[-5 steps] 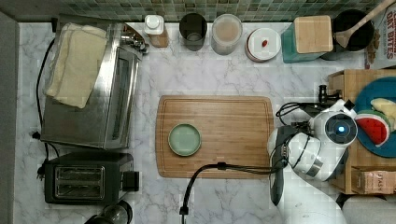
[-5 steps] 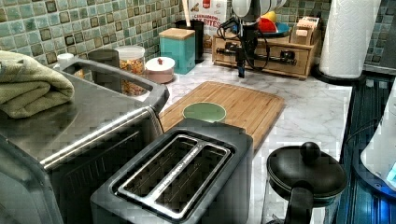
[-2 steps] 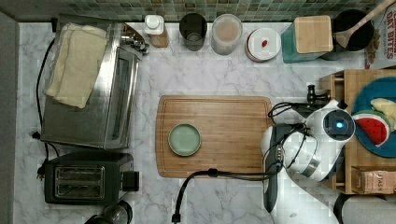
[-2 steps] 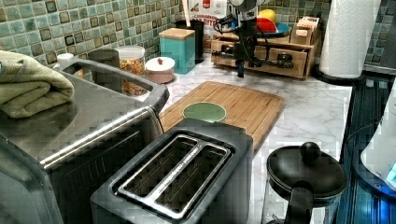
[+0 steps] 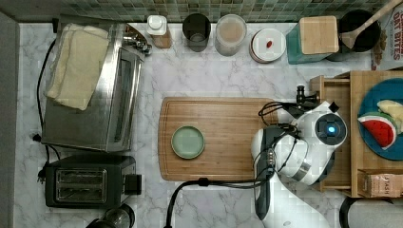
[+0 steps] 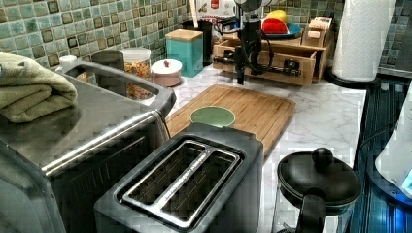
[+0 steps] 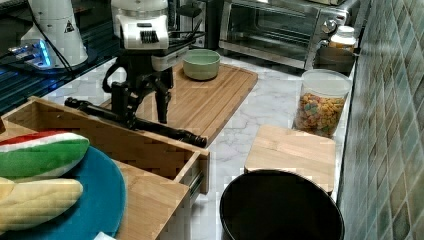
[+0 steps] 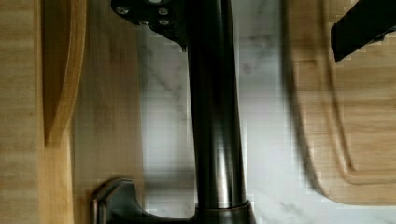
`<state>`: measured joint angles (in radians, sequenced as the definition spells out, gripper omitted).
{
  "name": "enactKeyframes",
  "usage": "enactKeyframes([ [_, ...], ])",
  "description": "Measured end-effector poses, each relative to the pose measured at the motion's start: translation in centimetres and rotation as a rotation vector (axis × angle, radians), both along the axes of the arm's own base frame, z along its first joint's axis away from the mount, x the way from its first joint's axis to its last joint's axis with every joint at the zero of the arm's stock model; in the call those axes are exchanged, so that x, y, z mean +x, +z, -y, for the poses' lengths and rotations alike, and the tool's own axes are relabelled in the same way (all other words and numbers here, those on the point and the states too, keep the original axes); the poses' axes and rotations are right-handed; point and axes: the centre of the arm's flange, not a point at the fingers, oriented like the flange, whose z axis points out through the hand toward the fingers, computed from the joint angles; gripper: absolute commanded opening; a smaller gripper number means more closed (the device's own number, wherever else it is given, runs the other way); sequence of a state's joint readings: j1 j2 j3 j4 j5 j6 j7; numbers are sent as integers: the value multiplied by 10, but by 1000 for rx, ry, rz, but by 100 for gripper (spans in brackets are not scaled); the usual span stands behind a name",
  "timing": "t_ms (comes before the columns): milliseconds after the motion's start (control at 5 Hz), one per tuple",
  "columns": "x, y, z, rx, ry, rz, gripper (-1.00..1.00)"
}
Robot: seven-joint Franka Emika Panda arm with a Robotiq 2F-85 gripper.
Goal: Open the drawer.
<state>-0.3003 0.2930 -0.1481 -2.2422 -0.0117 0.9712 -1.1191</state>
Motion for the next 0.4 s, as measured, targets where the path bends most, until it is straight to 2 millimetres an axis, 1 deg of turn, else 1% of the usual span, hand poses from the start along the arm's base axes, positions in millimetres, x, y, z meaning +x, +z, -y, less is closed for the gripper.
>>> enactKeyframes([
  [200, 2, 1, -25, 5, -110, -6, 100],
  [400, 3, 4, -58, 18, -131, -21, 100],
])
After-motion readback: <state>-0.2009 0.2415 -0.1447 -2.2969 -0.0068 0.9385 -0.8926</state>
